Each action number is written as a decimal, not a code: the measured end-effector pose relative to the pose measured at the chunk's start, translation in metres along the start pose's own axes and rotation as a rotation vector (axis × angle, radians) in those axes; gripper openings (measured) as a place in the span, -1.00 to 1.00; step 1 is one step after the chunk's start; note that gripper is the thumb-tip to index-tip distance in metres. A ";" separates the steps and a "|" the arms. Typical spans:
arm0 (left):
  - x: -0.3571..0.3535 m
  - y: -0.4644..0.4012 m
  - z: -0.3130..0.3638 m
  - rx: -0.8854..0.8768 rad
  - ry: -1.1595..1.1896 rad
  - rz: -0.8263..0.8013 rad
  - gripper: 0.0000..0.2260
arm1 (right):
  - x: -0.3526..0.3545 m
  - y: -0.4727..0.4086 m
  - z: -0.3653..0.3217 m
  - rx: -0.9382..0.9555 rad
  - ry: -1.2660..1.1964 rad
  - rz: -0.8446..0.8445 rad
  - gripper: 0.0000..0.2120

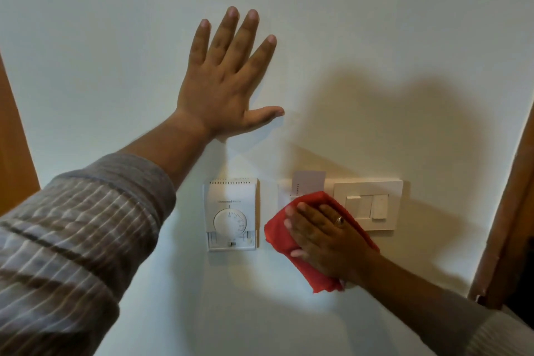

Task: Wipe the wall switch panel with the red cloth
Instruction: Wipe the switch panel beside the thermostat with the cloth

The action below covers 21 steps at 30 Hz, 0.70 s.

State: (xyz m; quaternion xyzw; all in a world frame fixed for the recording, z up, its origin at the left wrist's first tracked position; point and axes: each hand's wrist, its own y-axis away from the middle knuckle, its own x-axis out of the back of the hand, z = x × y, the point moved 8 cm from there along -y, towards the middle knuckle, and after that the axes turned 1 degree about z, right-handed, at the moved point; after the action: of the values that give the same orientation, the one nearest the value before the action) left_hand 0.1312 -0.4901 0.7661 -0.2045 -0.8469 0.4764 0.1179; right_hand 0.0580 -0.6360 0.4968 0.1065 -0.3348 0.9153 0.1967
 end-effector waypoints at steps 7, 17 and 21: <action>-0.001 -0.001 -0.001 -0.001 -0.027 -0.003 -0.08 | 0.009 -0.017 0.024 0.282 -0.059 -0.092 -0.37; -0.004 -0.002 -0.001 -0.012 -0.066 0.005 -0.07 | 0.006 -0.032 0.001 -0.195 0.036 0.095 -0.32; -0.004 -0.001 0.000 -0.017 -0.059 0.006 -0.07 | -0.007 -0.012 0.000 0.402 -0.025 -0.132 -0.35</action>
State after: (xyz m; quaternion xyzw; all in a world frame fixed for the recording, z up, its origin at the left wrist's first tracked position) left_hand 0.1350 -0.4923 0.7671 -0.1938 -0.8535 0.4754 0.0896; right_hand 0.0693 -0.6293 0.5013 0.1768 -0.1401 0.9474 0.2270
